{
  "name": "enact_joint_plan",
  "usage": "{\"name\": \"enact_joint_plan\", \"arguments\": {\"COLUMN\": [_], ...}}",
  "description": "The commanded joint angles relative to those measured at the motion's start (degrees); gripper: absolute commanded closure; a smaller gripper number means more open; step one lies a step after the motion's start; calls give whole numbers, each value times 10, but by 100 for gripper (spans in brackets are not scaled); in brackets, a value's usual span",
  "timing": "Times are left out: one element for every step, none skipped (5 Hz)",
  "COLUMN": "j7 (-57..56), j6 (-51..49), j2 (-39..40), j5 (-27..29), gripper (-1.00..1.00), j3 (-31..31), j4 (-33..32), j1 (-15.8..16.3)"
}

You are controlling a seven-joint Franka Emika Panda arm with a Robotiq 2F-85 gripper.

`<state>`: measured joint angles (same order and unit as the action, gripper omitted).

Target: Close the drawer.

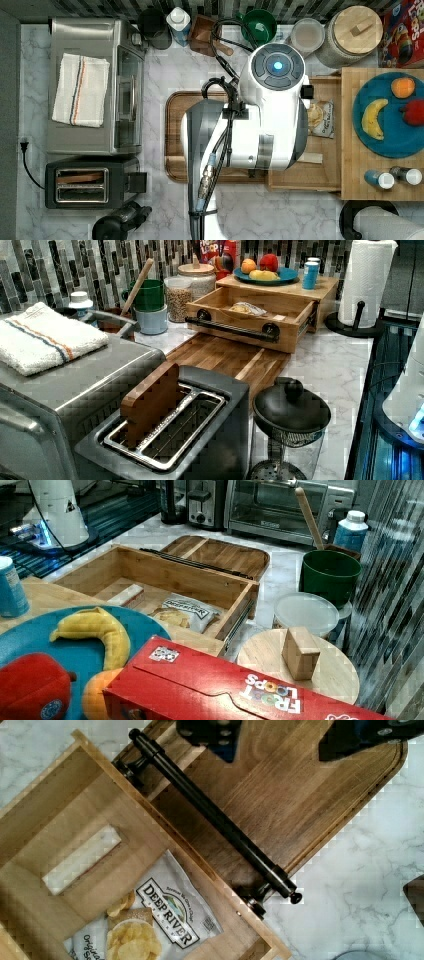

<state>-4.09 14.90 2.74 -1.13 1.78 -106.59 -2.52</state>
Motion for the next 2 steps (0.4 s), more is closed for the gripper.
{"name": "enact_joint_plan", "arguments": {"j7": [-7,-17], "j6": [0,-42], "j2": [3,14], "j5": [0,12], "gripper": [100,-100], "j3": [1,-3], "j4": [0,22], "j1": [-4,-6]}}
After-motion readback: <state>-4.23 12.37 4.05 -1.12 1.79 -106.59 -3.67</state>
